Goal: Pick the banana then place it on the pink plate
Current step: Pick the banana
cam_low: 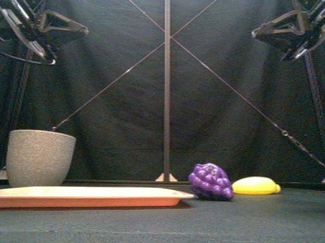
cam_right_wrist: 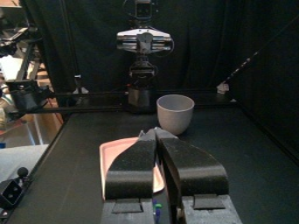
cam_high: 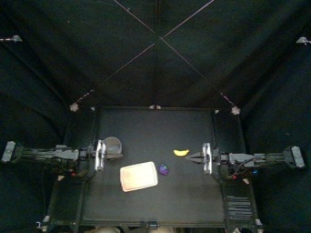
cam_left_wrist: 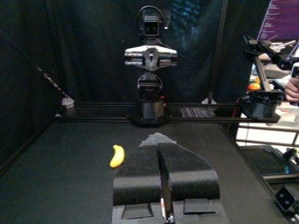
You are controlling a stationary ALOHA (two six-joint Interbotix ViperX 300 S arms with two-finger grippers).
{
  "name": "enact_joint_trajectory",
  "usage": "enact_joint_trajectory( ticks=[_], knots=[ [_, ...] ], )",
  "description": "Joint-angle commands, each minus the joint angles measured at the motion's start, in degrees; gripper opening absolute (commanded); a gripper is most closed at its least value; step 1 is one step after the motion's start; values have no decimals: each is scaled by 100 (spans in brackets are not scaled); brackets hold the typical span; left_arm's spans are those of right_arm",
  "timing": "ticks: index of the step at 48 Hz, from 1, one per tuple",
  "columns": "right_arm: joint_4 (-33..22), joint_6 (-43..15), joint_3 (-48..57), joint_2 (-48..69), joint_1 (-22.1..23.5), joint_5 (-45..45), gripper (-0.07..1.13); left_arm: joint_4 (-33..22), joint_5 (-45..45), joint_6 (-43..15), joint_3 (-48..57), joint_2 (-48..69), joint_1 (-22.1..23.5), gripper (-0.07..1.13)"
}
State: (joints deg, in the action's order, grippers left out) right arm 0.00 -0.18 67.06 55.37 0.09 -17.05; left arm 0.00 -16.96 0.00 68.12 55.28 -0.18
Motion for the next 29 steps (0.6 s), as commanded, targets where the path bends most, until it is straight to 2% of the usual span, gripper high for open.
enact_joint_trajectory(
  ticks=[1, 9, 13, 17, 22, 29],
  knots=[
    [176, -88, -88, -220, 360, 70, 11, -62, -105, 26, -176, -114, -9, 4],
    [782, -220, -299, -773, 1292, 914, 11, -202, -105, 18, -88, -114, -18, 4],
    [817, -202, -483, -1099, 1740, 1661, 13, -272, -105, 0, -53, -114, -18, 4],
    [721, -176, -738, -1441, 2171, 2602, 20, -281, -105, 0, -35, -114, -35, 4],
    [536, -185, -1002, -1811, 2443, 3393, 39, -281, -105, -9, -35, -123, -62, 4],
    [448, -211, -1204, -2268, 2373, 3744, 84, -281, -105, -18, -26, -114, -88, 4]
  ],
)
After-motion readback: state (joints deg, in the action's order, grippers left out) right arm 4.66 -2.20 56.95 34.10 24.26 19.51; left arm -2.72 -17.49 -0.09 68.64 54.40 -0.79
